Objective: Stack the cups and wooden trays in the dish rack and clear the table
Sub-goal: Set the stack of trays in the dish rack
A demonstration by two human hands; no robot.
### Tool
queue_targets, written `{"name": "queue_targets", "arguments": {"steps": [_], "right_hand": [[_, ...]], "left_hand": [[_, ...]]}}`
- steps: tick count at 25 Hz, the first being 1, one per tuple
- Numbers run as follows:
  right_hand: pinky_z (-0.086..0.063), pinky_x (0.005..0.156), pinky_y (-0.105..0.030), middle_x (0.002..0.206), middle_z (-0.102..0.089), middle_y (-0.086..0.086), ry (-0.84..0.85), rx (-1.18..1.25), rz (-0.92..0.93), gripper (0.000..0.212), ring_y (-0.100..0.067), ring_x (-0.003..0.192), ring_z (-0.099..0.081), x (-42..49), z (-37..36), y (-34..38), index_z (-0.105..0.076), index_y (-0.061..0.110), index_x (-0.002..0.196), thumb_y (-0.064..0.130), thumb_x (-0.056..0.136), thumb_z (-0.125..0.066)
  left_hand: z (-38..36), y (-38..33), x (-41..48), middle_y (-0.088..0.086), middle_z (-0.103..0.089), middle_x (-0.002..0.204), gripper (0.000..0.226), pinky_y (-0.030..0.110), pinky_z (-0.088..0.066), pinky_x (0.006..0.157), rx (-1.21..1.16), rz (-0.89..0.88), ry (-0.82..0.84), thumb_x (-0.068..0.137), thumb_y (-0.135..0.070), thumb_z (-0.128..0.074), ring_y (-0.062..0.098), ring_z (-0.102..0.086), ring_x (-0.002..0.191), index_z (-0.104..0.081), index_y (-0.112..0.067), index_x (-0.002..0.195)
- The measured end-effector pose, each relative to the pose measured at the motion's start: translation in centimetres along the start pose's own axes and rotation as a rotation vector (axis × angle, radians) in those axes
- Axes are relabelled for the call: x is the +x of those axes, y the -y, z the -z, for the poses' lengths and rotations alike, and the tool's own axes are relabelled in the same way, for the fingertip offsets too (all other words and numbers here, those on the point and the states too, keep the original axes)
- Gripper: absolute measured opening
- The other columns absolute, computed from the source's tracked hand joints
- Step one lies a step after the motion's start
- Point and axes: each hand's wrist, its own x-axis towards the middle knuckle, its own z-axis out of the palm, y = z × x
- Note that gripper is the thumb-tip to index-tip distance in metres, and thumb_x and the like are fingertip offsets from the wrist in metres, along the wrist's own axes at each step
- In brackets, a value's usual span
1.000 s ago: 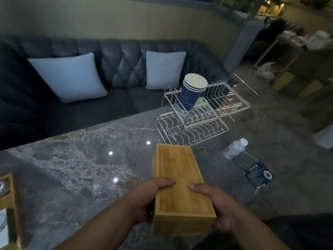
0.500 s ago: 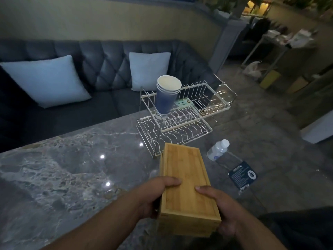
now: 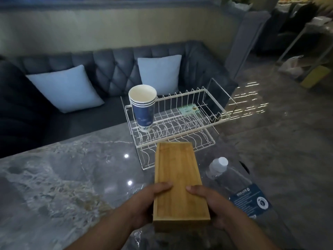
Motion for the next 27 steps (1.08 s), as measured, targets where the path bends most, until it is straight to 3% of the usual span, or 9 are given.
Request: {"name": "queue_targets", "arguments": {"steps": [4,7,12,17,20,24,27], "right_hand": [[-0.062,0.085,-0.052,0.112,-0.077,-0.020,0.094,-0.034,0.003,0.080,-0.040,0.100,-0.075,1.7,2.0,2.1,-0.057,0.009,0.127,0.031,0.060,-0.094],[-0.062,0.081,-0.048,0.113,-0.077,-0.019,0.141,-0.068,-0.003,0.077,-0.038,0.101,-0.075,2.6,2.2,3.6,-0.058,0.009,0.128,0.033,0.062,-0.092],[-0.064,0.071,-0.044,0.112,-0.077,-0.019,0.204,-0.128,-0.046,0.069,-0.036,0.098,-0.076,3.3,0.9,5.3,-0.059,0.009,0.126,0.032,0.069,-0.088],[-0.055,0.090,-0.060,0.120,-0.074,-0.021,0.200,-0.233,-0.118,0.069,-0.043,0.113,-0.069,3.2,0.7,3.5,-0.061,0.012,0.130,0.035,0.070,-0.087],[-0.057,0.081,-0.051,0.119,-0.075,-0.019,0.189,-0.246,-0.092,0.081,-0.035,0.100,-0.073,2.7,0.4,2.4,-0.062,0.015,0.131,0.040,0.060,-0.090],[-0.060,0.080,-0.049,0.117,-0.076,-0.018,0.177,-0.207,-0.072,0.078,-0.035,0.098,-0.074,2.9,0.1,2.1,-0.063,0.014,0.129,0.037,0.059,-0.090],[-0.055,0.094,-0.057,0.120,-0.074,-0.019,0.128,-0.194,-0.053,0.084,-0.041,0.114,-0.067,3.7,0.5,2.6,-0.061,0.015,0.131,0.035,0.056,-0.092]], "left_hand": [[-2.1,0.6,0.6,0.019,-0.074,0.123,0.082,0.048,-0.061,0.086,-0.046,0.013,-0.001,0.063,-0.036,-0.096,0.038,-0.072,0.111,-0.062,-0.010,0.133],[-2.4,0.9,1.3,0.021,-0.069,0.130,0.082,0.055,-0.051,0.106,-0.090,-0.083,-0.024,0.069,-0.032,-0.092,0.040,-0.067,0.119,-0.056,-0.007,0.139],[-1.6,0.4,1.6,0.023,-0.069,0.131,0.081,0.057,-0.045,0.111,-0.126,-0.163,-0.063,0.069,-0.029,-0.090,0.041,-0.066,0.121,-0.056,-0.004,0.139],[-0.1,0.0,1.5,0.019,-0.072,0.126,0.068,0.052,-0.055,0.100,-0.118,-0.192,-0.026,0.071,-0.028,-0.087,0.039,-0.070,0.115,-0.064,-0.006,0.131],[0.4,0.2,1.5,0.019,-0.072,0.126,0.059,0.045,-0.060,0.091,-0.146,-0.177,-0.002,0.078,-0.025,-0.081,0.038,-0.070,0.114,-0.064,-0.006,0.130],[0.8,0.1,1.8,0.018,-0.071,0.129,0.059,0.047,-0.056,0.101,-0.122,-0.202,0.049,0.084,-0.027,-0.077,0.037,-0.068,0.119,-0.058,-0.006,0.136],[0.7,-0.3,2.3,0.018,-0.071,0.130,0.065,0.054,-0.048,0.109,-0.106,-0.195,0.037,0.080,-0.031,-0.079,0.038,-0.067,0.120,-0.058,-0.008,0.137]]}}
